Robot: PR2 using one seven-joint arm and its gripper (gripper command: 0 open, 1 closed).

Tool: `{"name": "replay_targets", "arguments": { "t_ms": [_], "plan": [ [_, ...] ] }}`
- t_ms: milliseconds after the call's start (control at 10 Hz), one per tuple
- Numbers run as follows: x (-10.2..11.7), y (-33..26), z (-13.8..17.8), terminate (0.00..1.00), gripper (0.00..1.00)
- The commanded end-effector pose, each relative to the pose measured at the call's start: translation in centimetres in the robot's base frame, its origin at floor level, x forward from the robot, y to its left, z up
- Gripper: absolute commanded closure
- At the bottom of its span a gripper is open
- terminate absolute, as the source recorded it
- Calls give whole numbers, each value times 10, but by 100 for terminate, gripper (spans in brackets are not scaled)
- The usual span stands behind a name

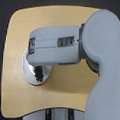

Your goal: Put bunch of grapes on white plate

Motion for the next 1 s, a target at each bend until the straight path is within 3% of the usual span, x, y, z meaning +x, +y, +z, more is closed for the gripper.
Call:
{"name": "replay_targets", "arguments": {
  "t_ms": [0,300,500,900],
  "plan": [
    [-6,3,7,0,0],
    [14,22,40,0,0],
    [41,38,92,0,0],
    [60,31,171,0,0]
  ]
}}
